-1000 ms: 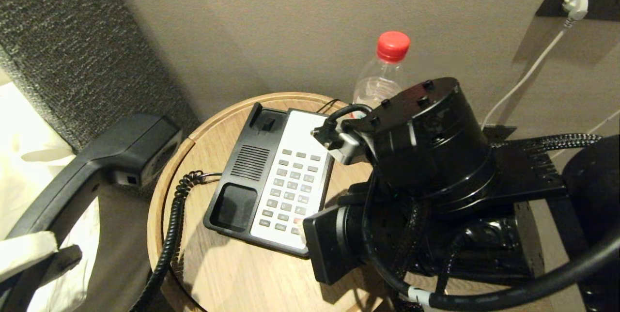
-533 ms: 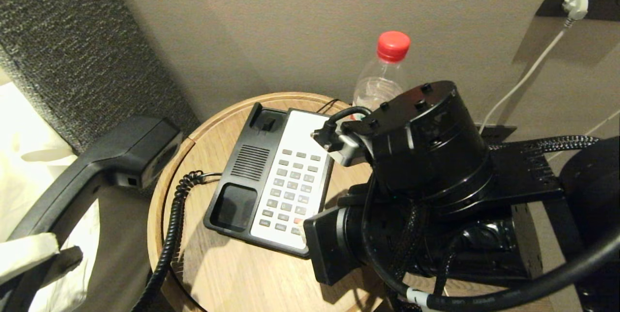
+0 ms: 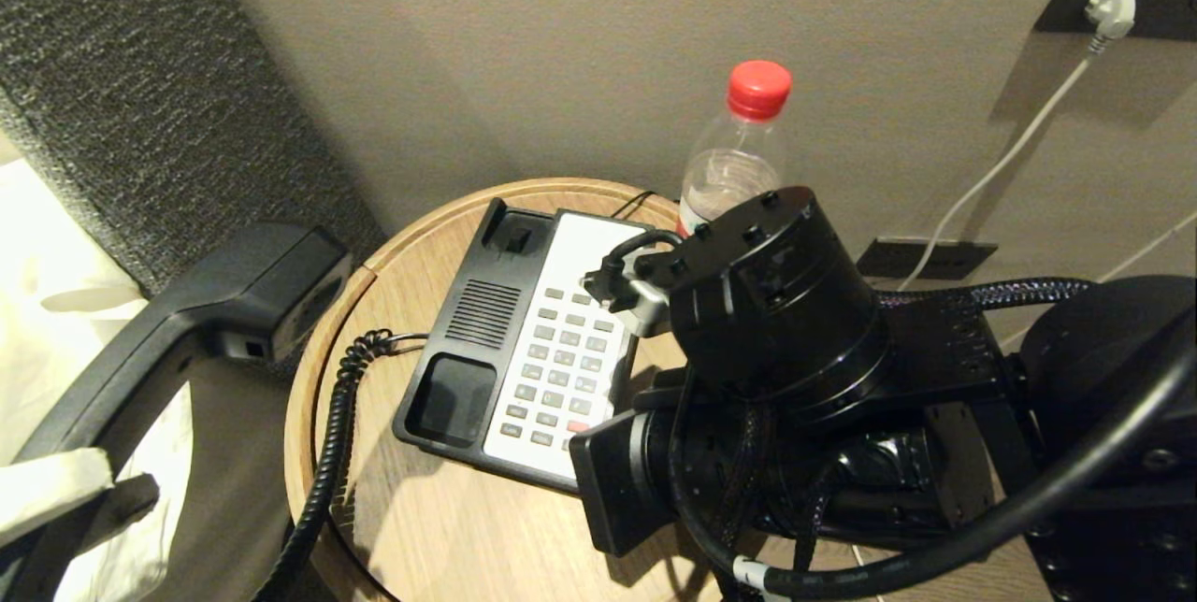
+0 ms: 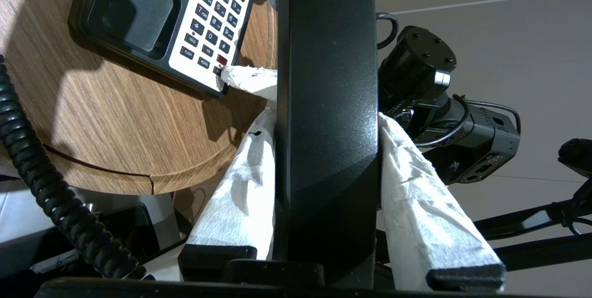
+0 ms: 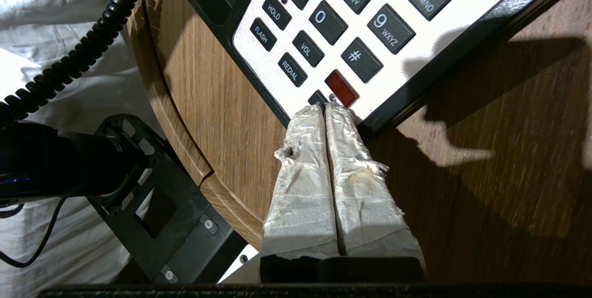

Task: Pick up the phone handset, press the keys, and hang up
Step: Dial the number

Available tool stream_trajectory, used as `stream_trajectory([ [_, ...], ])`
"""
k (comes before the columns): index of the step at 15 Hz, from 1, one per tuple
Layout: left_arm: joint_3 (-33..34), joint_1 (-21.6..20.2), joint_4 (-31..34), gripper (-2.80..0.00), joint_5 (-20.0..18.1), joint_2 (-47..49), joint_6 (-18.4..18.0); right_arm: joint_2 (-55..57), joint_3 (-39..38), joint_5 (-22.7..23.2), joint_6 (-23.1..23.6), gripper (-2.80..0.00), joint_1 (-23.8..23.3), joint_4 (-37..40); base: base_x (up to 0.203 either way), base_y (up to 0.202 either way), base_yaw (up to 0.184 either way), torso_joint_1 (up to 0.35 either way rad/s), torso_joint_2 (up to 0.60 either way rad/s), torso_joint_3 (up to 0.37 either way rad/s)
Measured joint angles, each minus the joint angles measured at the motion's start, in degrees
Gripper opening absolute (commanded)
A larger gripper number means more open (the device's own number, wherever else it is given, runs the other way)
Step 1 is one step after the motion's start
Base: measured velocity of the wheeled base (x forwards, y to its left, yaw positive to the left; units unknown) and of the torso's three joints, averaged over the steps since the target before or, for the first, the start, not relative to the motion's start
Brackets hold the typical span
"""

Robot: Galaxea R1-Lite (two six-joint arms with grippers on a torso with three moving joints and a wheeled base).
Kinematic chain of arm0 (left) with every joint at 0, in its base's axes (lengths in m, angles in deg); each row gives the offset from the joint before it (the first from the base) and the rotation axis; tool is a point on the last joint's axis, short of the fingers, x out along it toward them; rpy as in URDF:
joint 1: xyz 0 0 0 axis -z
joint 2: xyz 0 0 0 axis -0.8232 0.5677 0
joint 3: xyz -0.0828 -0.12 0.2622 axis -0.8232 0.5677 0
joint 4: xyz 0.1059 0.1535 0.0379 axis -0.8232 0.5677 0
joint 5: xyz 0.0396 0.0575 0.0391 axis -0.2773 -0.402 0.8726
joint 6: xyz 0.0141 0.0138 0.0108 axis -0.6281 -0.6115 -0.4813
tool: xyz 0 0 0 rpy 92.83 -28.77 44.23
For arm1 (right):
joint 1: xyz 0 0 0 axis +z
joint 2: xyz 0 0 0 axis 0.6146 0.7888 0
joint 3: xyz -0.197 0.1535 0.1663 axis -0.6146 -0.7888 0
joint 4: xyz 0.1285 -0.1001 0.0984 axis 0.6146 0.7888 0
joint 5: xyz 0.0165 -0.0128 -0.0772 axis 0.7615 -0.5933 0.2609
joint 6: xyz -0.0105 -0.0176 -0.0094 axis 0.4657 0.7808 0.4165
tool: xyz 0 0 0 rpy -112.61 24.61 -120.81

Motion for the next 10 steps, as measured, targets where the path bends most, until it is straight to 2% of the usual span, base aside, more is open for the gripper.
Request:
stream_trajectory([
  [10,0.0,0.0,0.0,-2.8,0.0,-0.1,0.0,0.4,-0.4,0.0,0.5,-2.8,-0.3,0.0,0.0,0.0,0.0,0.0,0.0,0.0],
])
